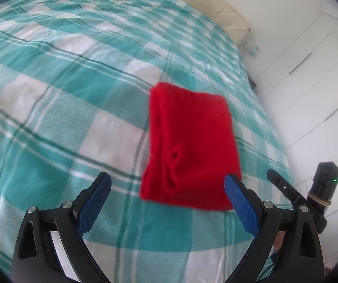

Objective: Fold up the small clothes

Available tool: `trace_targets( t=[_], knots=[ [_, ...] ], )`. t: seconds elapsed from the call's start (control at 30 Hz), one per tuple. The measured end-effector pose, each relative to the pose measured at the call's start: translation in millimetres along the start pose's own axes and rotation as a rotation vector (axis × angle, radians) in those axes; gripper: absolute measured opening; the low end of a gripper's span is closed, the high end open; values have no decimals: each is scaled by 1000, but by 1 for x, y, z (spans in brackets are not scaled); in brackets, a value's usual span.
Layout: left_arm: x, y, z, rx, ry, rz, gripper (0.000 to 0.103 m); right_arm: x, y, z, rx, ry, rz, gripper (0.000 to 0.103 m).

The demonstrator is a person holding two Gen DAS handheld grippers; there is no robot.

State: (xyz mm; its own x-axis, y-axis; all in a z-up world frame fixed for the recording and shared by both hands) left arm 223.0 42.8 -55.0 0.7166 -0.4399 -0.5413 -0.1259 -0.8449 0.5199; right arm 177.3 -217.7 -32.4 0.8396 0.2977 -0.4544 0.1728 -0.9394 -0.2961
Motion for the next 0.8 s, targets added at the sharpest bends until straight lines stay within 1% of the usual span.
trace_targets(
  t=[0.03, 0.07, 0.13, 0.17, 0.23, 0.27, 0.3, 0.33, 0.4, 0.47, 0.53, 0.57, 0.6, 0.63, 0.67, 0.7, 0.73, 0.8],
  knots=[
    [19, 10, -4, 27, -41, 26, 98, 7, 9, -7, 53, 2, -11, 79],
    [38, 16, -6, 52, -72, 23, 98, 17, 17, -11, 107, -15, -32, 79],
    [71, 16, -7, 92, -116, -46, 97, 42, 25, -13, 208, -70, -87, 79],
    [82, 12, -7, 116, -128, -94, 97, 54, 26, -13, 244, -91, -107, 79],
    [94, -3, -9, 168, -118, -205, 97, 78, 23, -9, 290, -127, -138, 79],
    [97, -11, -8, 179, -109, -241, 97, 89, 20, -5, 305, -149, -156, 79],
    [100, -18, -7, 178, -111, -258, 97, 101, 17, -1, 315, -171, -172, 79],
    [103, -24, -4, 165, -121, -254, 98, 112, 14, 4, 321, -193, -180, 79],
    [105, -31, -2, 150, -123, -245, 101, 131, 12, 11, 325, -206, -165, 78],
    [108, -30, -3, 173, -114, -254, 102, 144, 8, 13, 279, -184, -120, 67],
    [112, -28, -2, 201, -116, -274, 101, 151, 1, 14, 165, -186, -41, 49],
    [113, -27, -1, 210, -111, -280, 99, 152, -4, 14, 110, -180, -13, 46],
    [113, -26, 0, 216, -102, -276, 85, 151, -10, 13, 54, -171, 15, 40],
    [114, -21, 2, 216, -103, -242, 53, 149, -14, 12, 0, -161, 37, 36],
    [116, -13, 5, 201, -115, -184, 33, 147, -20, 11, -58, -150, 55, 34],
    [115, -7, 6, 201, -116, -184, 23, 145, -25, 9, -121, -138, 73, 32],
    [112, -2, 5, 234, -100, -210, 20, 143, -31, 8, -181, -128, 90, 30],
    [106, 11, 0, 287, -74, -226, 17, 135, -40, 2, -257, -98, 109, 28]
  ],
)
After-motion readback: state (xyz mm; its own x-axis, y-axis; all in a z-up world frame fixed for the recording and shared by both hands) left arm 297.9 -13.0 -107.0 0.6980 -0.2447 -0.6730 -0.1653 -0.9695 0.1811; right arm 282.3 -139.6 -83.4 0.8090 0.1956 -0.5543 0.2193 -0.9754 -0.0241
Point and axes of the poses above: each gripper's, at about its wrist camera, not at the fingertips, and x roughly the way its jaws point, y to its right, z to its underside, the point moved 7 cm from there along x, roughly the way its jaws point, and after that the axes turned 15 degrees about y, right-handed, at the moved point
